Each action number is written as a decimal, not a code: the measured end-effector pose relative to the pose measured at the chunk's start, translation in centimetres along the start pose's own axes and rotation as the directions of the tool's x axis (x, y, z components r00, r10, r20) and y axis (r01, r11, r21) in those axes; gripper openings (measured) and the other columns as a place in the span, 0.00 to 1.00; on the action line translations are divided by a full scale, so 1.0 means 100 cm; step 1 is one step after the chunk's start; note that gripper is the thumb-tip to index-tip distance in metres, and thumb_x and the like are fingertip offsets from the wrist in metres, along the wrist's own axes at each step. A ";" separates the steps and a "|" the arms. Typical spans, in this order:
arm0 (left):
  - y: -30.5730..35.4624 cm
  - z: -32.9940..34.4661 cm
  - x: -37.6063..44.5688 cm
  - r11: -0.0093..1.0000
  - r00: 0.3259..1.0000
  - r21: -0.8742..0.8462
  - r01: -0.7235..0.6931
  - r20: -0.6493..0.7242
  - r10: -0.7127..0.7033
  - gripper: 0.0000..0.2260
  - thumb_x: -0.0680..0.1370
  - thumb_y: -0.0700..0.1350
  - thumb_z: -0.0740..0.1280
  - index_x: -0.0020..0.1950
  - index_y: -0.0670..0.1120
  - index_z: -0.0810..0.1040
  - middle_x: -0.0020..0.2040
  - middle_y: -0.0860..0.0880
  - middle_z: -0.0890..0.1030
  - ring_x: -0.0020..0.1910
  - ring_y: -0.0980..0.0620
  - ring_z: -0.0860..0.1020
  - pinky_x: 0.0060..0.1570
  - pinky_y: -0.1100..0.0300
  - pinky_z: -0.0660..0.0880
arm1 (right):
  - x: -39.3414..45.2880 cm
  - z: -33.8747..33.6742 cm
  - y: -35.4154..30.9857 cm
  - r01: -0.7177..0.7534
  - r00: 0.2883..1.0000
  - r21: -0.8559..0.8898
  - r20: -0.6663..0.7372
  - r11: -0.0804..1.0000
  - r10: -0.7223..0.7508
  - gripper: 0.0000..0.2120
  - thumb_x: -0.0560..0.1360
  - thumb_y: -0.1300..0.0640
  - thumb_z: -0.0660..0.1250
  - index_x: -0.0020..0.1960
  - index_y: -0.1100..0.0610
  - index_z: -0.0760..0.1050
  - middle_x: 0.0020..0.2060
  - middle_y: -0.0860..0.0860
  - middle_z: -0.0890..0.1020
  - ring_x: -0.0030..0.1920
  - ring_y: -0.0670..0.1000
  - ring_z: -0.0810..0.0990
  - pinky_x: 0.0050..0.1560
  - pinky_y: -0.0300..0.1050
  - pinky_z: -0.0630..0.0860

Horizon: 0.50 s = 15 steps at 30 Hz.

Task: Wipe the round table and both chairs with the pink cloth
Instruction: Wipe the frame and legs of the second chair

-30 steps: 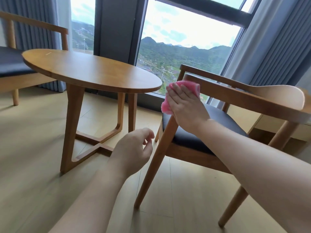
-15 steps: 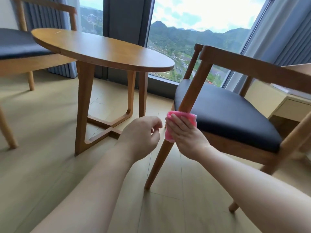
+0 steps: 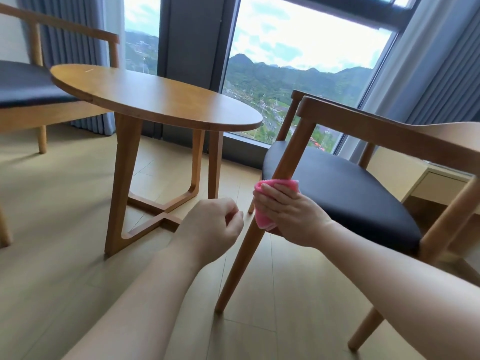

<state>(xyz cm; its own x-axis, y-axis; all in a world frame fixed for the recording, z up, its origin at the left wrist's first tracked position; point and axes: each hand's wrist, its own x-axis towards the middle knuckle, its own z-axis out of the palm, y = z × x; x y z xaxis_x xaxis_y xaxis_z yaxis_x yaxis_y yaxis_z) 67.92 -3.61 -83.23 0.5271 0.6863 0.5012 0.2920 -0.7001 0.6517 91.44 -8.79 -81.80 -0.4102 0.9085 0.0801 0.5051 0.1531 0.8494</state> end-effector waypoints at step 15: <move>0.002 -0.002 0.002 0.998 0.998 -0.041 0.053 0.041 -0.052 0.18 0.79 0.48 0.62 0.29 0.46 0.73 0.27 0.47 0.75 0.28 0.52 0.76 0.33 0.53 0.80 | 0.032 -0.038 0.086 -0.206 0.950 -0.013 -0.242 0.978 0.197 0.20 0.76 0.55 0.58 0.63 0.63 0.76 0.65 0.60 0.76 0.68 0.62 0.70 0.74 0.59 0.56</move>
<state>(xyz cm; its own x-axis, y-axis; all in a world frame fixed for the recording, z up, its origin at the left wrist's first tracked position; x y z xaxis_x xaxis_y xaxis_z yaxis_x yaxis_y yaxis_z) 67.90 -3.55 -82.90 0.5435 0.7129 0.4432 0.2865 -0.6538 0.7003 91.55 -6.01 -72.28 -0.4738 0.7991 0.3701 0.5693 -0.0426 0.8210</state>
